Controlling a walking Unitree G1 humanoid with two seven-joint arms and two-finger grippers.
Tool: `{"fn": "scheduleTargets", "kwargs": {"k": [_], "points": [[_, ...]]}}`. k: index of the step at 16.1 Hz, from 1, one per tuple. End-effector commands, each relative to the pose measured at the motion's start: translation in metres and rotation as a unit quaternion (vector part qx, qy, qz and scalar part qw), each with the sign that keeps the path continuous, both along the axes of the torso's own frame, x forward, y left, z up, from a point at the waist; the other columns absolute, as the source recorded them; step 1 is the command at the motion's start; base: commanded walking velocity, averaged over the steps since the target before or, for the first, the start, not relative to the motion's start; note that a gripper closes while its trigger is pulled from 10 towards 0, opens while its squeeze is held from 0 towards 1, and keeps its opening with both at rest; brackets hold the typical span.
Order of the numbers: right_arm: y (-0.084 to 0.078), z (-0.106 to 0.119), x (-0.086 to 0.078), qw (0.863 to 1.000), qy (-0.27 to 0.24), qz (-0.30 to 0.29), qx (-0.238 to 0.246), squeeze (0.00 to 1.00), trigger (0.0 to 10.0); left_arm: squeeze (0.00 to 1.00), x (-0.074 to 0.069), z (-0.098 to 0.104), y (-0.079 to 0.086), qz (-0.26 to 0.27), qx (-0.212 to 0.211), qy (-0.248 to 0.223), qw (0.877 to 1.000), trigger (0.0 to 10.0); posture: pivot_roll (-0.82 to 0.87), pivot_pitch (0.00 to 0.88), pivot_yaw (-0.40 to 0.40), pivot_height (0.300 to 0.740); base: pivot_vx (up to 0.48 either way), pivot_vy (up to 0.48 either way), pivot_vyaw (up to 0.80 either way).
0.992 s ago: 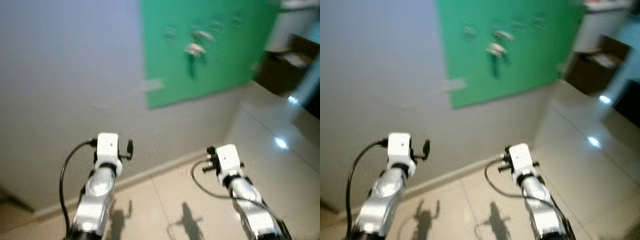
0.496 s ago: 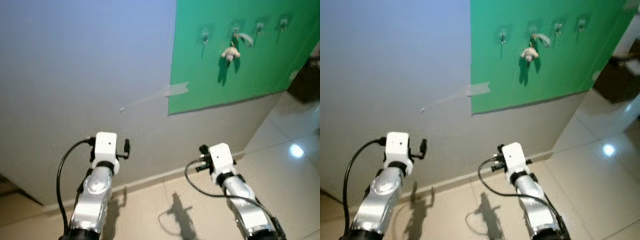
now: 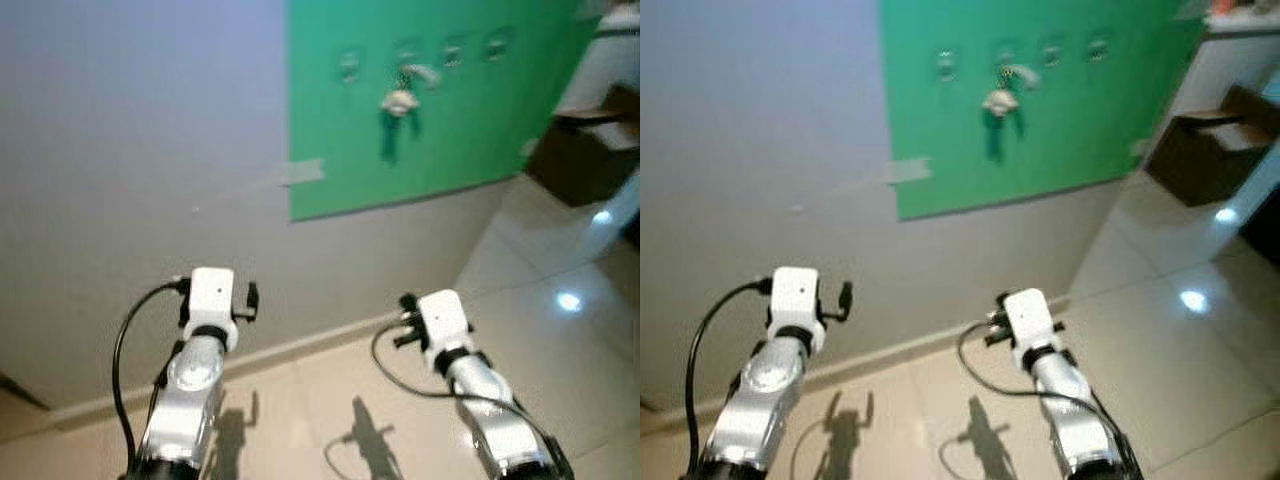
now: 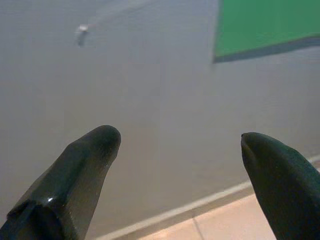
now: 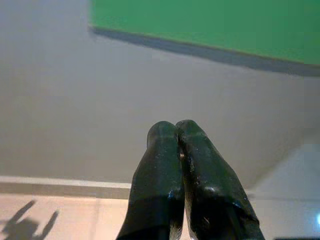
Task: Hang keys on a hook
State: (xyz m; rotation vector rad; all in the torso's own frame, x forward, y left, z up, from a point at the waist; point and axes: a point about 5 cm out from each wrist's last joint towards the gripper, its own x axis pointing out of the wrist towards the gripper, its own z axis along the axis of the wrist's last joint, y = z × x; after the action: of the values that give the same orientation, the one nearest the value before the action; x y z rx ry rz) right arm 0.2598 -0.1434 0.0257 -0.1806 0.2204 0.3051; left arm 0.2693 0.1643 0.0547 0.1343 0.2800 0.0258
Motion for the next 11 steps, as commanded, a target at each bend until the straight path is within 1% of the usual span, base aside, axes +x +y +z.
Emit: {"fn": "scheduleTargets", "kwargs": {"k": [1, 2, 3, 7, 8, 9, 10, 11], "points": [[0.0064, 0.0051, 0.0028, 1.000, -0.010, 0.009, 0.005, 0.00, 0.0, 0.00, -0.0004, -0.0004, 0.0079, 0.012, 0.014, 0.004, 1.000, 10.0, -0.08, 0.000, 0.012, 0.740, 0.000, -0.420, 0.00], [0.0069, 0.0050, 0.0024, 1.000, -0.009, 0.010, 0.005, 0.00, 0.0, 0.00, -0.0006, -0.0007, 0.0086, 0.015, 0.017, 0.005, 1.000, 10.0, -0.08, 0.000, 0.012, 0.740, 0.000, -0.420, 0.00], [0.0072, 0.0049, 0.0020, 1.000, -0.009, 0.010, 0.005, 0.00, 0.0, 0.00, -0.0008, -0.0018, 0.0099, 0.022, 0.016, 0.009, 1.000, 10.0, -0.08, 0.000, 0.012, 0.740, 0.244, -0.412, 0.00], [0.0069, 0.0049, 0.0003, 1.000, -0.008, 0.012, 0.005, 0.00, 0.0, 0.00, -0.0003, -0.0022, 0.0087, 0.023, 0.015, 0.011, 1.000, 10.0, -0.08, 0.000, 0.011, 0.740, 0.308, -0.366, 0.00], [0.0066, 0.0046, -0.0001, 1.000, -0.008, 0.012, 0.005, 0.00, 0.0, 0.00, -0.0003, -0.0026, 0.0094, 0.031, 0.017, 0.014, 0.999, 10.0, -0.08, 0.000, 0.011, 0.740, 0.000, -0.420, 0.00], [0.0060, 0.0041, -0.0005, 1.000, -0.007, 0.012, 0.005, 0.00, 0.0, 0.00, -0.0004, -0.0028, 0.0094, 0.036, 0.010, 0.012, 0.999, 10.0, -0.08, 0.000, 0.011, 0.740, 0.000, 0.000, 0.00], [0.0044, 0.0027, -0.0009, 1.000, -0.005, 0.012, 0.004, 0.00, 0.0, 0.00, 0.0003, -0.0011, 0.0077, 0.027, 0.006, 0.007, 1.000, 10.0, -0.08, 0.000, 0.012, 0.740, 0.000, 0.000, 0.00], [0.0026, 0.0004, -0.0013, 1.000, -0.003, 0.011, 0.003, 0.00, 0.0, 0.00, 0.0007, 0.0010, 0.0057, 0.023, -0.003, 0.001, 1.000, 10.0, -0.08, 0.000, 0.012, 0.740, 0.244, 0.000, 0.00]]}}
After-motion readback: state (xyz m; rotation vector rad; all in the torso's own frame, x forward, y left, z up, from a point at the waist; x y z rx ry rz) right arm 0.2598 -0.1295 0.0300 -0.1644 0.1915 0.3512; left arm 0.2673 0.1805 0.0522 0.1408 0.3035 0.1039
